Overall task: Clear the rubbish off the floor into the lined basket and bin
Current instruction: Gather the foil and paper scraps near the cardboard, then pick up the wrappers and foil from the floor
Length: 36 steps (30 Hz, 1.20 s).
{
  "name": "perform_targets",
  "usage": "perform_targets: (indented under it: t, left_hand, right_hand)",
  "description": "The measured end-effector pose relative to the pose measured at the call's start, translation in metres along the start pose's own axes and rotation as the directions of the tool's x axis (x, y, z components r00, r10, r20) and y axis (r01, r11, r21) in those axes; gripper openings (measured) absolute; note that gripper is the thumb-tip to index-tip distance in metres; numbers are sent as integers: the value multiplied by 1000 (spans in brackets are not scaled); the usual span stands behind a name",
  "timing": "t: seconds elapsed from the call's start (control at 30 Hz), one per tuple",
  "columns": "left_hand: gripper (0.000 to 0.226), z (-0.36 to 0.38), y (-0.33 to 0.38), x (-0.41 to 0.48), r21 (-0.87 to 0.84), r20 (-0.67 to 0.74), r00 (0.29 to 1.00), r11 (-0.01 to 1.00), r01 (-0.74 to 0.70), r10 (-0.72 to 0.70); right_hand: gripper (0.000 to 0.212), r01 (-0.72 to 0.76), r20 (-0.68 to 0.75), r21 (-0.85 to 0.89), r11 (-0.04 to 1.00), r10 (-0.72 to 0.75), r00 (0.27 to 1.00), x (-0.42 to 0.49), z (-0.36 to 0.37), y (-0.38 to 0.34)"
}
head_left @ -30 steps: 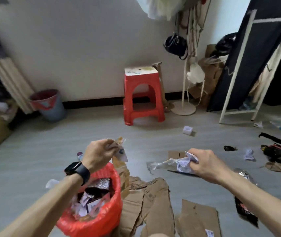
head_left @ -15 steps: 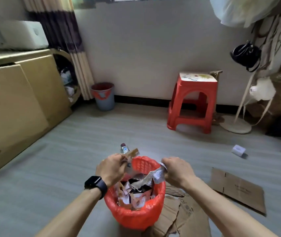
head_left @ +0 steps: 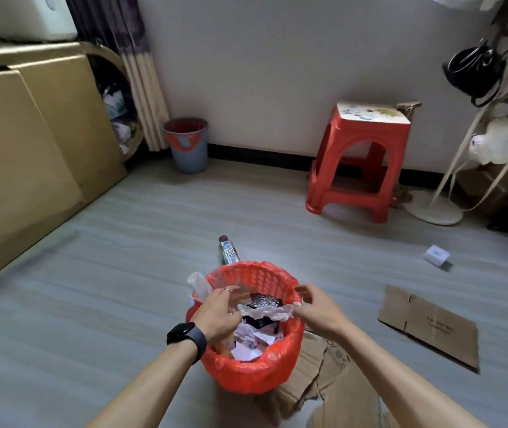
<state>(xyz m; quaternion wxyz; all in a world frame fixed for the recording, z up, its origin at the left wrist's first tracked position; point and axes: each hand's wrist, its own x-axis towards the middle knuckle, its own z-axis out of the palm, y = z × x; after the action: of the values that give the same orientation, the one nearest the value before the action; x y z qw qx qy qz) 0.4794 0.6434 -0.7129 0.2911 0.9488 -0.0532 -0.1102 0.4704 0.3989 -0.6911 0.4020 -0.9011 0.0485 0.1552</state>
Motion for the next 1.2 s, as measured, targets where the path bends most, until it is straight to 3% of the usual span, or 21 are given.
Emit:
perform_targets:
  t: [0.1,0.23,0.33,0.4,0.5,0.63,0.73,0.83,0.9,0.97,1.03,1.07,1.13,1.2]
  left_hand:
    - [67,32,-4,5,77,49,998,996,-40,36]
    - [83,76,0,25,388,170,984,914,-118,55]
    - [66,91,4,49,497,240,970,854,-153,34]
    - [53,100,-1,59,515,276,960,850,-110,-42]
    - [37,109,-20,65,505,304,939,863,-15,-162]
    - [25,111,-29,69,458,214,968,889,18,-130]
    - [35,111,-21,66,386,135,989,922,6,-64]
    - [45,103,-10,58,189,-49,998,981,34,-25]
    - [48,100,-2,53,109,-245,967,993,-42,68]
    - [52,102,9,48,119,-315,913,965,-232,259]
    - [53,109,18,49,292,-111,905,884,-364,410]
    - [52,111,21,50,377,36,923,851,-367,382]
    - [50,116,16,53,491,230,955,825,-282,189]
    - [46,116,3,51,578,324,946,786,-219,25]
  right_hand:
    - [68,-48,-39,-222,974,40,998,0,16,32]
    - [73,-16,9,-167,986,17,1000,3,37,55]
    - [71,78,-27,-67,995,-80,996,6,50,55]
    - [85,109,-86,-21,994,-110,990,10,57,57]
    - [110,43,-169,60,997,-32,985,14,67,67]
    - [111,-70,-64,61,996,74,995,12,71,79]
    - [101,-91,63,-16,996,92,994,11,73,80]
    - [97,-88,74,18,996,87,994,6,67,70]
    - [89,-75,47,35,997,74,996,2,63,65]
    - [79,-55,42,31,998,53,998,-2,62,63]
    - [80,-48,65,5,999,47,997,-4,61,62]
    - [82,-54,75,-6,999,54,996,-5,58,63]
    - [82,-58,106,-16,998,59,993,-6,51,63]
    - [81,-32,136,-54,998,39,990,-9,44,60]
